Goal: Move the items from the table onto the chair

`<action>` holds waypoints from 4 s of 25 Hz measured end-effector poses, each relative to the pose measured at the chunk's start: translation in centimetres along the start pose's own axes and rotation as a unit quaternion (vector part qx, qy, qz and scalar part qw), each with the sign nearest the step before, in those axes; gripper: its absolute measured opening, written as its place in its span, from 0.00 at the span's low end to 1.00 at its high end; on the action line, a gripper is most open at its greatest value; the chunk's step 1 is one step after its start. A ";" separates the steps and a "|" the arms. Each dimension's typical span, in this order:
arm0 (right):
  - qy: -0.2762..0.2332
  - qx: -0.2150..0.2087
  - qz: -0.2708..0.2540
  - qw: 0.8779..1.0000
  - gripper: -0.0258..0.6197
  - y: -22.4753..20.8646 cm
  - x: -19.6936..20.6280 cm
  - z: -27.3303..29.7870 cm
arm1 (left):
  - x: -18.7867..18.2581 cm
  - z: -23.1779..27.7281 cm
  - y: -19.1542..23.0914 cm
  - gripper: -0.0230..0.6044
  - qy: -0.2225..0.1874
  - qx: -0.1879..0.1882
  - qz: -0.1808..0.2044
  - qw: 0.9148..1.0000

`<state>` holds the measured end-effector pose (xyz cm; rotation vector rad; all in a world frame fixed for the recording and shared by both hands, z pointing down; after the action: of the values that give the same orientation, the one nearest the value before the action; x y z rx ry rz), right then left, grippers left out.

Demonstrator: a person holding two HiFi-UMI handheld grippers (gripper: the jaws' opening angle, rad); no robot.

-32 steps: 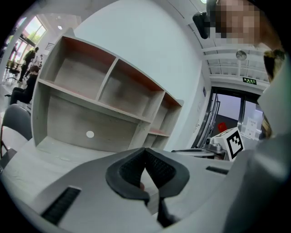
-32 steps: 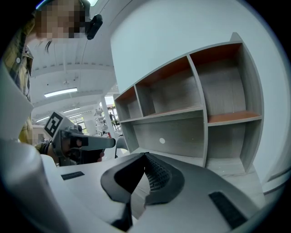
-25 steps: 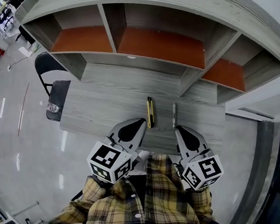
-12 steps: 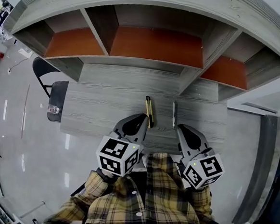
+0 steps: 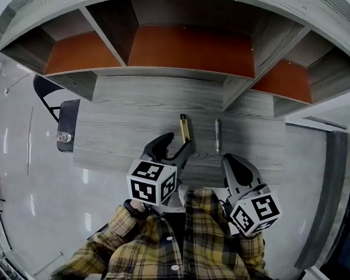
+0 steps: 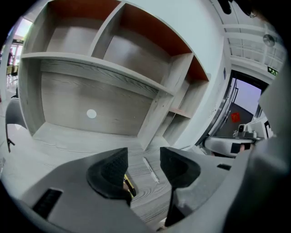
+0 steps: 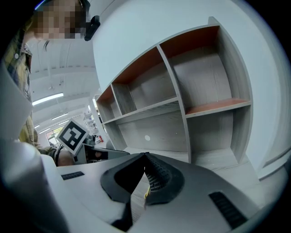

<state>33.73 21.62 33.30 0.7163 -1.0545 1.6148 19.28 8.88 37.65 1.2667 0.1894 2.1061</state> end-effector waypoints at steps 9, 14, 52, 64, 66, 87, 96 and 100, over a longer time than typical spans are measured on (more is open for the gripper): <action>0.027 0.028 0.045 0.998 0.07 -0.7 3.3 -0.7 | 4.6 5.5 4.1 0.38 0.023 -0.102 -0.015 0.994; 0.032 0.040 0.086 0.995 0.07 -1.4 5.3 -1.1 | 7.7 8.4 5.5 0.38 0.048 -0.140 -0.062 0.987; 0.031 -0.013 0.076 0.997 0.07 -1.8 5.7 -0.3 | 9.0 9.0 6.8 0.22 0.049 -0.189 -0.086 0.977; 0.064 -0.178 -0.037 0.981 0.07 5.3 2.4 6.2 | 7.5 -4.4 12.0 0.22 -0.088 -0.284 -0.154 0.942; 0.073 -0.200 -0.049 0.976 0.07 7.4 2.6 7.2 | 8.3 -7.2 13.6 0.22 -0.100 -0.300 -0.167 0.934; 0.138 -0.229 -0.077 0.960 0.07 37.8 8.2 26.0 | 11.2 -31.6 44.0 0.22 -0.090 -0.340 -0.180 0.919; 0.172 -0.216 -0.083 0.958 0.07 46.3 11.5 35.3 | 15.7 -30.6 56.1 0.22 -0.012 -0.303 -0.205 0.931; 0.194 -0.223 -0.086 0.951 0.07 48.2 13.3 39.0 | 19.5 -27.4 60.2 0.22 0.016 -0.290 -0.230 0.929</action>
<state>-18.19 -11.60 48.10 0.1686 -0.9842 1.2373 -37.44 -20.00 64.06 0.7419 -0.1131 1.6038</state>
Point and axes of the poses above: the fingertips, and each gripper's own axes: z forward along the fingers, y to its left, x out of its underside, the point moved 7 cm from there along -z, backward along the fingers, and after that the axes turned 7 degrees about x, right-handed, at the moved point
